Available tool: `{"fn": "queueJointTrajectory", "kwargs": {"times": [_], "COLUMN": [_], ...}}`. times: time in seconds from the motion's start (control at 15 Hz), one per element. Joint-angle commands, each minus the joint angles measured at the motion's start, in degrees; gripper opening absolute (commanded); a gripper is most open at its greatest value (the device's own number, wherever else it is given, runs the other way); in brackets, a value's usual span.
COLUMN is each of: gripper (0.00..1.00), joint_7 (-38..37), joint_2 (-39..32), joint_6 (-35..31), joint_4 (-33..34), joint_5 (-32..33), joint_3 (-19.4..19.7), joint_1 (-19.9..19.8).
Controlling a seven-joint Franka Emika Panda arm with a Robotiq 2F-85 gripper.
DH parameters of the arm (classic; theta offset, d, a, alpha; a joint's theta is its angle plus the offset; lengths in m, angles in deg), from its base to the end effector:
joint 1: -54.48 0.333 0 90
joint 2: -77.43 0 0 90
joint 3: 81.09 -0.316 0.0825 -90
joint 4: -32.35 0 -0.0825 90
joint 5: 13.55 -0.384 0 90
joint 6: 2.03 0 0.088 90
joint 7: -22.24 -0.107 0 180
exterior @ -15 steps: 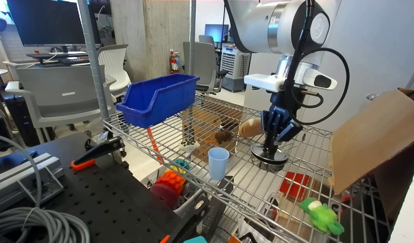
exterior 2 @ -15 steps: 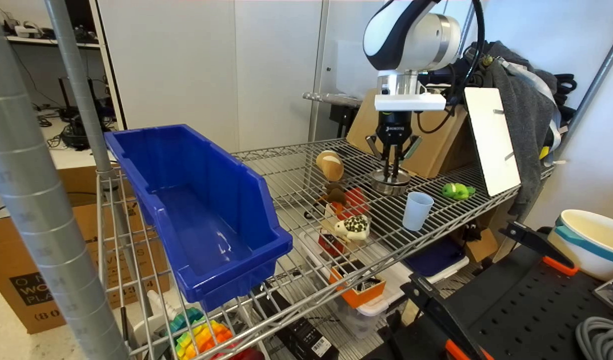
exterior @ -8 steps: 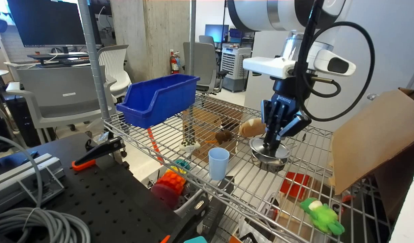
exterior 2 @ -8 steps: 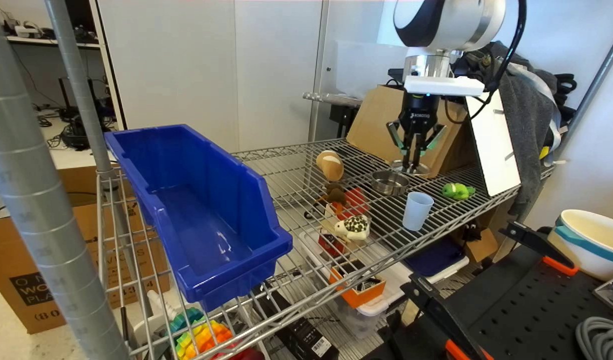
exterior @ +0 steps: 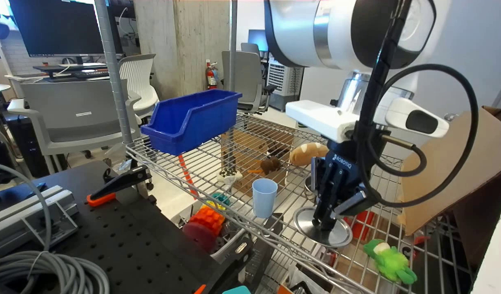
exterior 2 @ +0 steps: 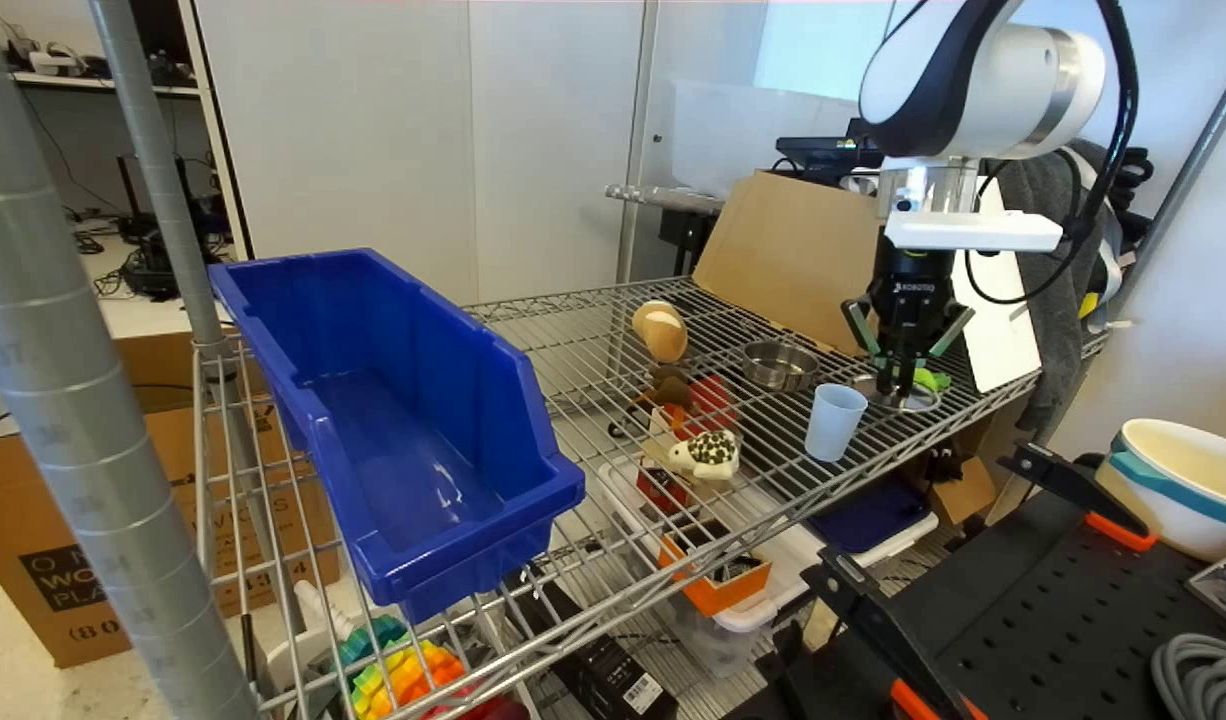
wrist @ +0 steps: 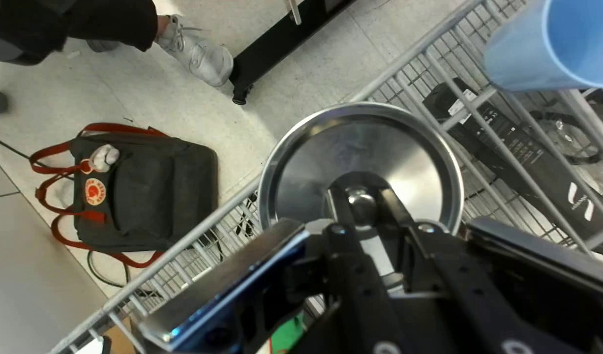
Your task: Remove the lid from the pot
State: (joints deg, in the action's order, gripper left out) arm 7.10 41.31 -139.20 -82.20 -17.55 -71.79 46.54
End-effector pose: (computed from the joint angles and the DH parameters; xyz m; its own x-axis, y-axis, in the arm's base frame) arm 0.5489 -0.1720 0.1252 0.8011 -0.5646 -0.1987 -0.5527 -0.8252 0.1166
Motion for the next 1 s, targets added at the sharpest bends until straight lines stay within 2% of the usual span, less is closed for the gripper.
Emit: {"fn": "queueJointTrajectory", "kwargs": {"times": [0.0, 0.27, 0.53, 0.6, 0.67, 0.73, 0.93], "gripper": [0.05, 0.05, 0.05, 0.08, 0.33, 0.46, 0.66], "joint_7": [-0.82, -1.88, -2.59, -2.71, -2.69, -2.63, -1.19], "joint_2": [-1.22, -3.08, -4.1, -4.12, -3.98, -3.8, -1.21], "joint_6": [-4.47, -9.7, -12.2, -12.46, -12.55, -12.67, -11.53], "joint_4": [-2.31, -2.44, -2.72, -2.94, -3.21, -3.47, -5.88], "joint_5": [1.23, 2.12, 2.98, 3.31, 3.57, 3.92, 3.98], "joint_3": [1.59, 2.87, 4.28, 4.5, 4.6, 4.68, 4.23], "joint_1": [1.37, 3.25, 5.18, 5.52, 5.77, 5.95, 5.52]}}
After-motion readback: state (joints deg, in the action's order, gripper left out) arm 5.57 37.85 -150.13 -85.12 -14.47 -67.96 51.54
